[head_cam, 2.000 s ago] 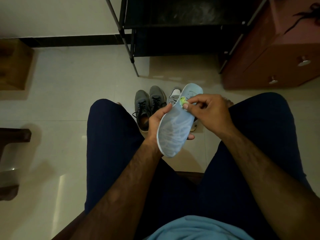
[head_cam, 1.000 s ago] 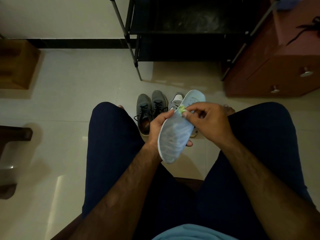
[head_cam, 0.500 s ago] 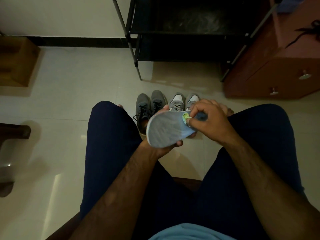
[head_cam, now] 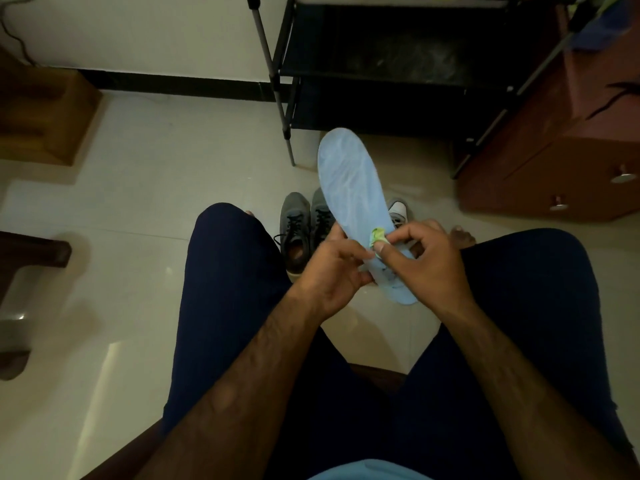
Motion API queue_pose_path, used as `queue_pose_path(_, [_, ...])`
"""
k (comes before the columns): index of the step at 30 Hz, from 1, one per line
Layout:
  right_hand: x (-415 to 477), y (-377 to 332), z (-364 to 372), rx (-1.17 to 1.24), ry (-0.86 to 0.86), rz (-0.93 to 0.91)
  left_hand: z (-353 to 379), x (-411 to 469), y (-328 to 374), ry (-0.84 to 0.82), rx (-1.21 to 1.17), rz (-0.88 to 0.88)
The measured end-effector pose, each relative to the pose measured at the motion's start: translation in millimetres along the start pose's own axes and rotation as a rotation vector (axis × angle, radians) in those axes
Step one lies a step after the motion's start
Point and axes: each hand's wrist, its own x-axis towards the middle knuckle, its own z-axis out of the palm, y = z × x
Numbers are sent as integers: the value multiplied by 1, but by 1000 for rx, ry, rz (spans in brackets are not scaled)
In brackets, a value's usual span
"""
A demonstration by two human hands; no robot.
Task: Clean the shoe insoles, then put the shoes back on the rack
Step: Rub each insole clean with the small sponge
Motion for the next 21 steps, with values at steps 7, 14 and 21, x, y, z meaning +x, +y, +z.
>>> queue_pose_path(7, [-3, -10, -1, -312, 22, -167, 3, 2, -6, 13, 186, 12])
queue_pose_path(14, [-3, -8, 2, -214, -32, -346, 7, 0, -6, -59, 197, 69])
queue_pose_path(21, [2, -10, 8, -204, 22, -303, 9, -1, -17, -98, 202, 27])
